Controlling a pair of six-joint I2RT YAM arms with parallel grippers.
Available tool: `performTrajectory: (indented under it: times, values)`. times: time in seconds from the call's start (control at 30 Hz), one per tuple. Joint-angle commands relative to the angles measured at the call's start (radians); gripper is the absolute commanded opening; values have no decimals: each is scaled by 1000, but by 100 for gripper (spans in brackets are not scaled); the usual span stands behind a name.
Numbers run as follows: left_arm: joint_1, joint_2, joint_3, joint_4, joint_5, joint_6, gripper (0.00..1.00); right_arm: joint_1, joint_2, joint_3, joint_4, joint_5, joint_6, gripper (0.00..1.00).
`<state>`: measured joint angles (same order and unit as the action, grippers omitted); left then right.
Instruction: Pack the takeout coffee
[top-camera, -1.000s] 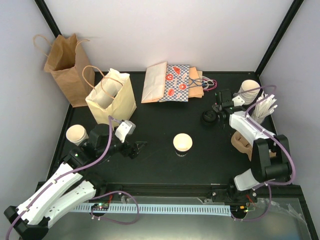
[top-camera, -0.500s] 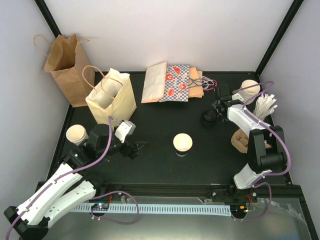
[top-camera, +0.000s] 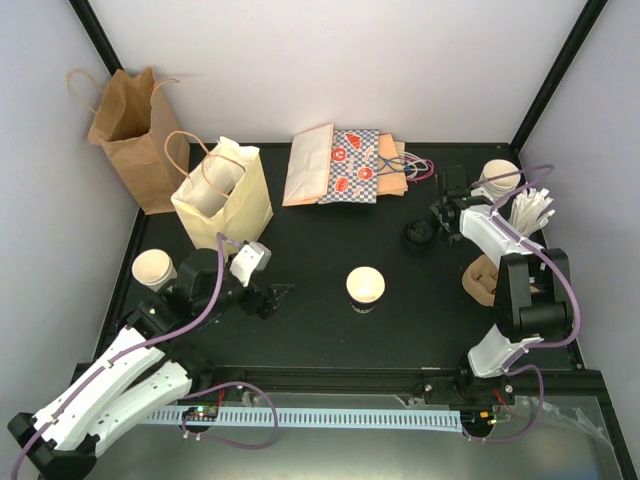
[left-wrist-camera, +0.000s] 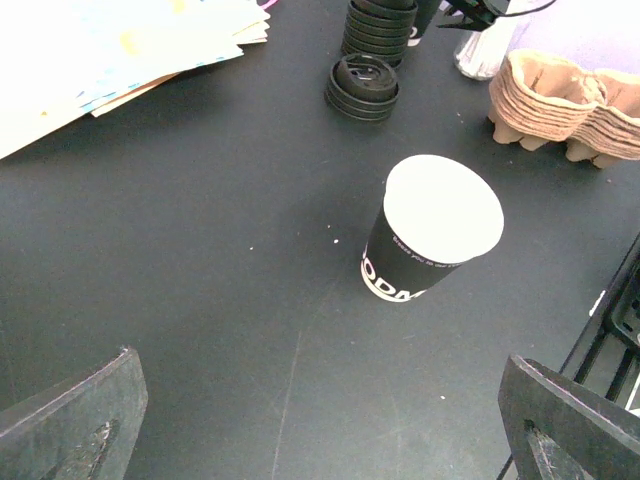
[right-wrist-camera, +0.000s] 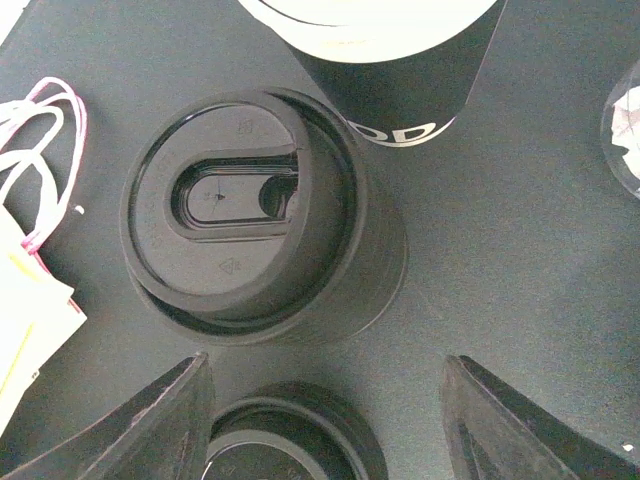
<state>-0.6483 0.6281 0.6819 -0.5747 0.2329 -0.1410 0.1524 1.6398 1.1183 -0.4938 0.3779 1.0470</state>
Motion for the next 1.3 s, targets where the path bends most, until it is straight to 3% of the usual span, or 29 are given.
performTrajectory:
  times: [0.0,0.57,1.27]
  values:
    - [-4,-8,-2,23,10,14,99,-8,37,64,-40,-16,15,64]
    - [-7,-10,-6,26,19,14,99,-20,83,179,-180,36,54,56]
    - [-20,-6,-7,26,16,14,99,-33,144,215,-144,114,71,46]
